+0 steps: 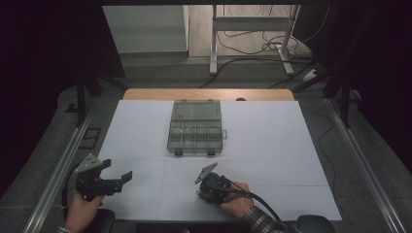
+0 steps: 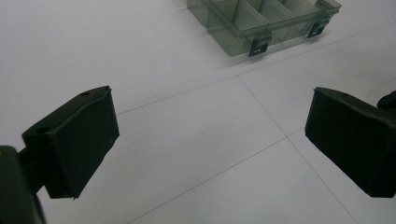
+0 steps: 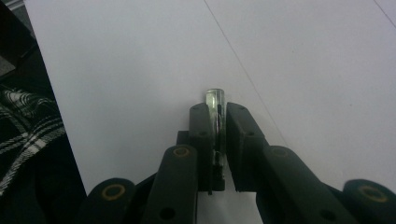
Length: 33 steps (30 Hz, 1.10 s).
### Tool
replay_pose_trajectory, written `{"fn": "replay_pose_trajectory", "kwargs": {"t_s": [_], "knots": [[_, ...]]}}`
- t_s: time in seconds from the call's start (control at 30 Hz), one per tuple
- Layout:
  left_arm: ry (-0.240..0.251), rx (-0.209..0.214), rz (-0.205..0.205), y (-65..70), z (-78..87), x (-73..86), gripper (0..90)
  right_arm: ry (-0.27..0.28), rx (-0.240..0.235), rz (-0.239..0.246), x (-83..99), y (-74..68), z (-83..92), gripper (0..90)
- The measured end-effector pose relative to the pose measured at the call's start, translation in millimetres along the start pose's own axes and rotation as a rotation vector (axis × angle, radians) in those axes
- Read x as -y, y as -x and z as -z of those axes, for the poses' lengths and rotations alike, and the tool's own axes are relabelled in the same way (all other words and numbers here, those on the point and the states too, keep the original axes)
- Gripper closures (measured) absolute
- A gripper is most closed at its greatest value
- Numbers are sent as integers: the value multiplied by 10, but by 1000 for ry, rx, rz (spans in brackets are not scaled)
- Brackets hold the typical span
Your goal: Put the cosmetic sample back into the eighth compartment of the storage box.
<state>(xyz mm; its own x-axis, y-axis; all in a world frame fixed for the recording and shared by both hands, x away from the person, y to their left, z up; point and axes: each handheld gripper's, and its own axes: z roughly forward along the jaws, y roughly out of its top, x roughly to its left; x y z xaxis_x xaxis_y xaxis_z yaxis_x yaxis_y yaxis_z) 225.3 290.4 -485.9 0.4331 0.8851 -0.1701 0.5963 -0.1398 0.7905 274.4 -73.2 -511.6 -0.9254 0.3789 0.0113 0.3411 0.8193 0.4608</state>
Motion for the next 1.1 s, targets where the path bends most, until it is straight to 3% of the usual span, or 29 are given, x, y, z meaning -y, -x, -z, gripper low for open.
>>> {"fn": "replay_pose_trajectory", "kwargs": {"t_s": [0.77, 1.1], "knots": [[-3, 9, 10, -12, -4, -2, 34, 75, -42, -19, 25, 109, 116, 808], [-3, 11, 13, -15, -7, -2, 36, 108, -30, -49, 30, 198, 212, 808]]}}
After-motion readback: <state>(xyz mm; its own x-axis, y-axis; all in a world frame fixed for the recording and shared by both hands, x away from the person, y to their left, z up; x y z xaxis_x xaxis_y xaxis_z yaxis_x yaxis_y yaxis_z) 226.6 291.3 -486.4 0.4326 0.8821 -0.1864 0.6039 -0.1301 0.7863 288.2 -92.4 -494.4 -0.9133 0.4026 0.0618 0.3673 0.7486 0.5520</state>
